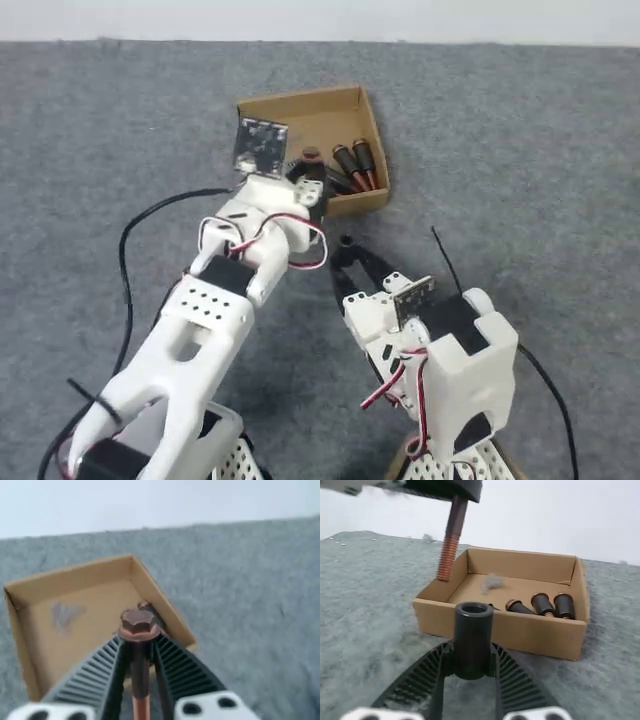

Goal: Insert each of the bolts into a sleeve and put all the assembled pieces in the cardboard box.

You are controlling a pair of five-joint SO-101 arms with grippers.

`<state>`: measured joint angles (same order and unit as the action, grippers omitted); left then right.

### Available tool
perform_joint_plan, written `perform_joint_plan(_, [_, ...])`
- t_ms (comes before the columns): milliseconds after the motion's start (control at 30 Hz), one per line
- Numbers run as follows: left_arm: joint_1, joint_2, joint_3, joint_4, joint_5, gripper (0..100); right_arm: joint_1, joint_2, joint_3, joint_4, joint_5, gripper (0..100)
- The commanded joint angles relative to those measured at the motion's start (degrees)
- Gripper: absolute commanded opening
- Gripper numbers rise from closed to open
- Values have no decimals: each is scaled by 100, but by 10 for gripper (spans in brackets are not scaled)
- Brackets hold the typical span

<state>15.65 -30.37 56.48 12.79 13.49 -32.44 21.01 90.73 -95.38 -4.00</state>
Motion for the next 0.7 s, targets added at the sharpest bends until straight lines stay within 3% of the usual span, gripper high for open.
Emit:
perform_joint_plan(0, [-53,-360,242,-1187,-62,13,-66,-48,132,-127,141,6])
perform_joint_plan(167, [0,-352,804,-2224,-44,13,-66,-48,132,-119,141,6])
perform_joint_plan(667, [396,-343,804,-1749,-26,13,-57,-40,132,22,149,6])
